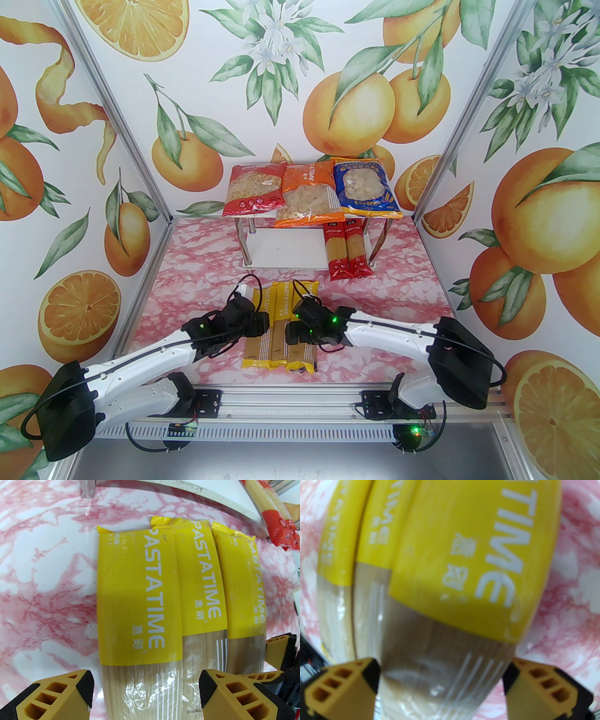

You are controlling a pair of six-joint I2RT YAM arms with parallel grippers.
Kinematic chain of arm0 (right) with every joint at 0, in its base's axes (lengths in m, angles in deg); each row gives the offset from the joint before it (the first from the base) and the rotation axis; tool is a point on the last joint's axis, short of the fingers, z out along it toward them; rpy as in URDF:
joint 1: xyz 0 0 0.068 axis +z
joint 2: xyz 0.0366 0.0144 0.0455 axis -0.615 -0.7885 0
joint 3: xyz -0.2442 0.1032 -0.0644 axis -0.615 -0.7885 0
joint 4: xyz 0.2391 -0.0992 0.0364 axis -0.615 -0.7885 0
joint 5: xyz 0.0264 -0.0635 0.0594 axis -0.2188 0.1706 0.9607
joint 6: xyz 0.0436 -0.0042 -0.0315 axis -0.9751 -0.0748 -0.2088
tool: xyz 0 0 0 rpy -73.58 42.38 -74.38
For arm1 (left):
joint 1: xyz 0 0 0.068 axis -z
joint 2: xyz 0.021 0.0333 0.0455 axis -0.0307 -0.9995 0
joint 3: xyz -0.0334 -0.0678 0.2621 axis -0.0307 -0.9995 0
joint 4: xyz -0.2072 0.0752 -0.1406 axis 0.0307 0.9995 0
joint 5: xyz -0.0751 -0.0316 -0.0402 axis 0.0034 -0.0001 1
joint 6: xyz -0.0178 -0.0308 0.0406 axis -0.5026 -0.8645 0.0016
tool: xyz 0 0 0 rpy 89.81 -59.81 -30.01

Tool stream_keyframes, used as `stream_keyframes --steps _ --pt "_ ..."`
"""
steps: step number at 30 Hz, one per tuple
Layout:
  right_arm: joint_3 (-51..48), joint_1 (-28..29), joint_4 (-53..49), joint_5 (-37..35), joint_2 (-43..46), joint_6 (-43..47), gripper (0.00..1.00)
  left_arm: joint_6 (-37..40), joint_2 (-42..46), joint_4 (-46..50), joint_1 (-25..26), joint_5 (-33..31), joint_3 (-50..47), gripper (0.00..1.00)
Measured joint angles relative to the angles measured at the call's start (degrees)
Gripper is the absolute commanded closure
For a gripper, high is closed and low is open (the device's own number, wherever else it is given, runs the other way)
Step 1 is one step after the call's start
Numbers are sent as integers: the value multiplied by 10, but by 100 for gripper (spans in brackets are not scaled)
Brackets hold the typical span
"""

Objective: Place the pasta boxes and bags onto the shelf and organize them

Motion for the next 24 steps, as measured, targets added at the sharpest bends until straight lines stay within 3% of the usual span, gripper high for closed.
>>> stream_keyframes --steps 3,19,24 --pt "9 0 -10 -1 -7 0 50 0 0 -1 0 -1 -3 22" --pt "44 4 -83 -44 16 39 98 -1 11 -3 -2 -3 -10 22" --pt "44 4 -95 -54 42 64 100 0 11 -7 -2 -3 -10 22"
